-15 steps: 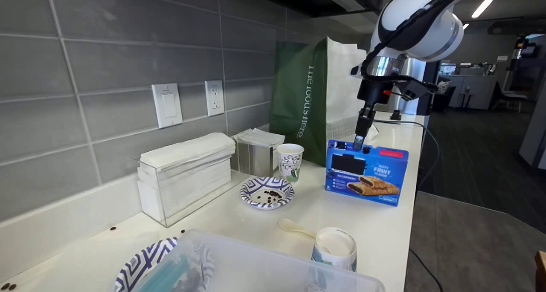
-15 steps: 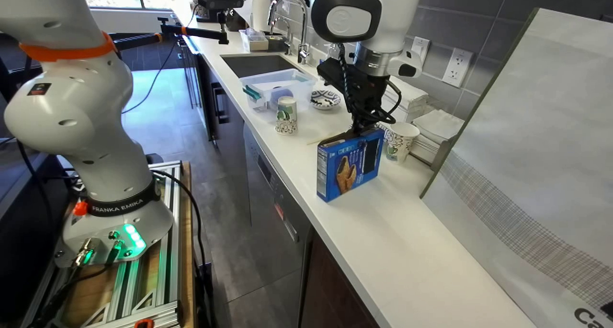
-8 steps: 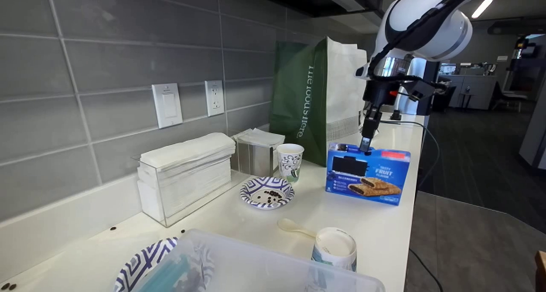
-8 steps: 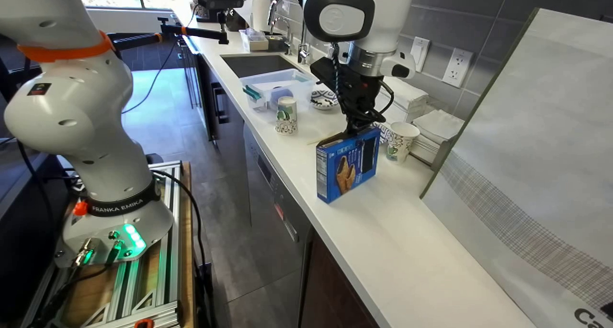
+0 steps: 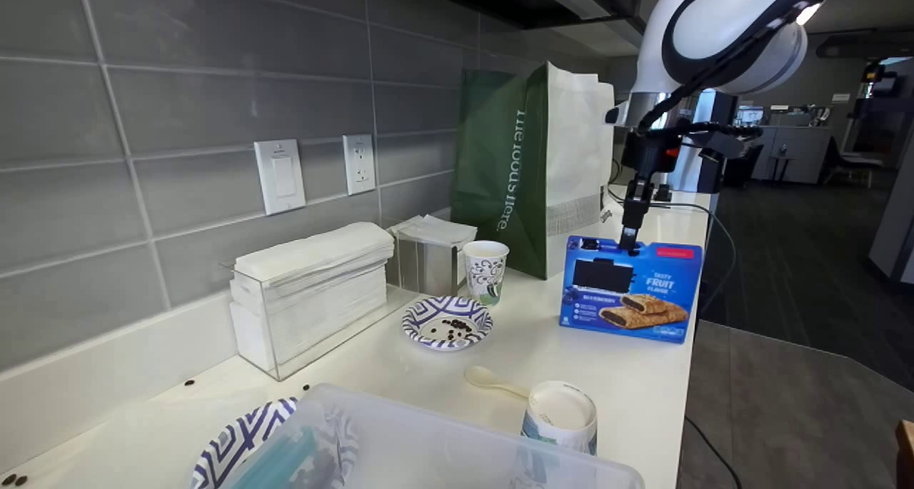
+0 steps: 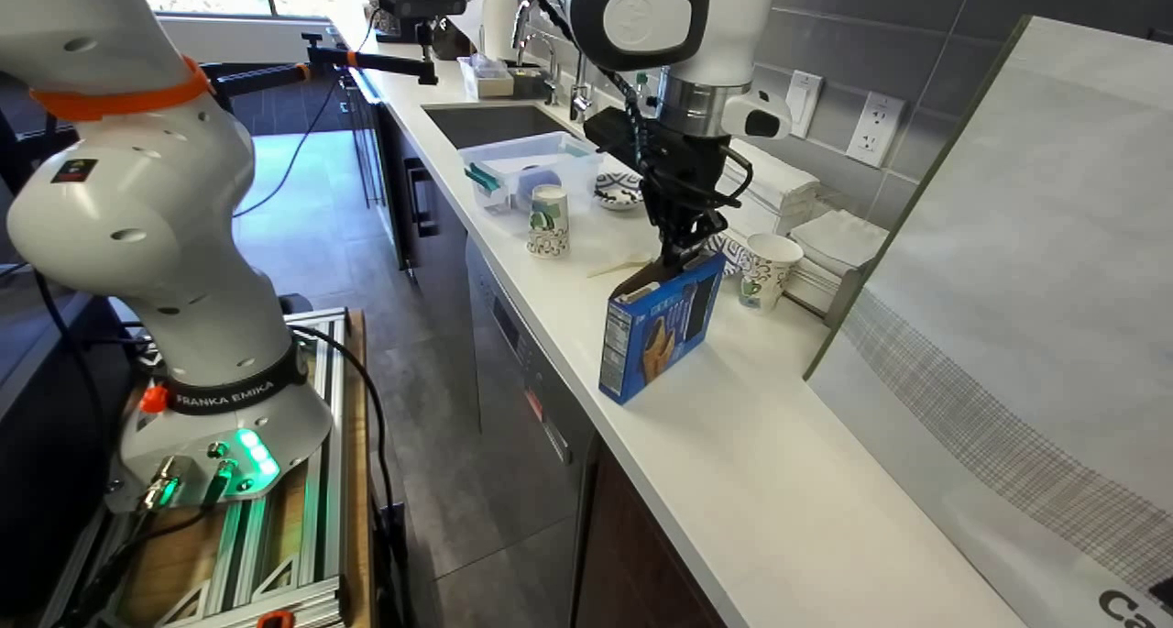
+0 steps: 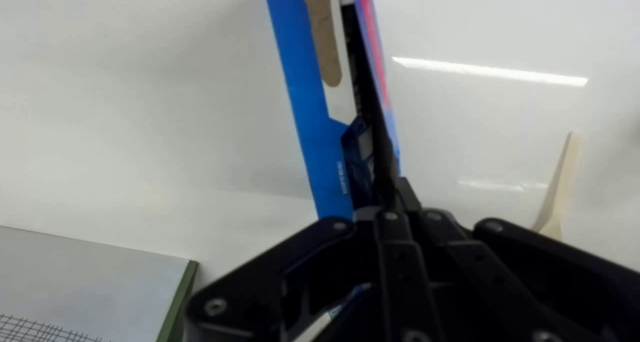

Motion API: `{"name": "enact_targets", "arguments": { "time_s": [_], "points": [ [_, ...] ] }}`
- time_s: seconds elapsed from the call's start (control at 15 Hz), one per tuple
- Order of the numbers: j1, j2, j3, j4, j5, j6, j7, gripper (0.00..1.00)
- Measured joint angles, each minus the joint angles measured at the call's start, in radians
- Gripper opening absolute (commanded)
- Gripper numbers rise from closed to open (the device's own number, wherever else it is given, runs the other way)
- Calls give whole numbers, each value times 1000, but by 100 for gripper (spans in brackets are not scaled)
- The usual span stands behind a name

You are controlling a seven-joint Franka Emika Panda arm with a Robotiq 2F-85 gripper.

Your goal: Open the blue box

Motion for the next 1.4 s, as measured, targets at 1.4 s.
{"name": "enact_targets", "arguments": {
  "time_s": [1.4],
  "points": [
    [-47, -111, 38, -111, -679, 88, 345, 0]
  ]
}}
